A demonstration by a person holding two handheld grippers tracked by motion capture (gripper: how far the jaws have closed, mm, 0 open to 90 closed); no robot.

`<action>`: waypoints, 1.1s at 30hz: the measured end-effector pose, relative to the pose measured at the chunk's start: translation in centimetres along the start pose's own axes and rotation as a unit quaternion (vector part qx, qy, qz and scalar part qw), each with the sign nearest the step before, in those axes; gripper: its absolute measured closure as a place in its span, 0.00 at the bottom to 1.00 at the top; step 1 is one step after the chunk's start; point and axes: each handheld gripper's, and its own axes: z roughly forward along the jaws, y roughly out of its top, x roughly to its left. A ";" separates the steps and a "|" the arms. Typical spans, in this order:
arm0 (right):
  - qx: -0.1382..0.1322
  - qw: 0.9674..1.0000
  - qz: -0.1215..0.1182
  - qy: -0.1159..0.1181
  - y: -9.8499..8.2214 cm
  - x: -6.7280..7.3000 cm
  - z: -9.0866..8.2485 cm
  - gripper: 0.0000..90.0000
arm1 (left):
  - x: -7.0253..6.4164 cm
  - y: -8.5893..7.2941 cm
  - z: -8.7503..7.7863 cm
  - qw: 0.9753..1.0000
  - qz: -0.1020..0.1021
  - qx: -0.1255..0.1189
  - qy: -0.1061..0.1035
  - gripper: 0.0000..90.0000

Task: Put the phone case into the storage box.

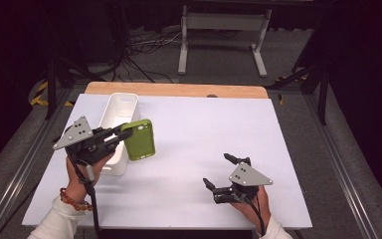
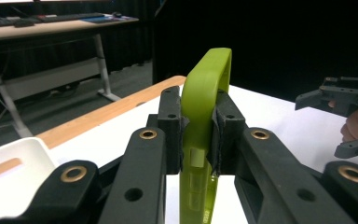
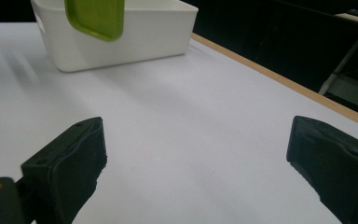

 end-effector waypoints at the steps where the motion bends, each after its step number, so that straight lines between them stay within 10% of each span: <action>1: 0.004 1.000 0.003 -0.001 -0.2 -0.2 -0.1 0.06 | 0.2 0.0 -0.2 1.000 0.000 -0.003 0.001 0.86; 33: -0.001 0.999 0.032 -0.007 -1.5 -2.1 -1.7 0.11 | 3.6 0.5 -5.1 0.999 0.003 -0.040 0.036 0.86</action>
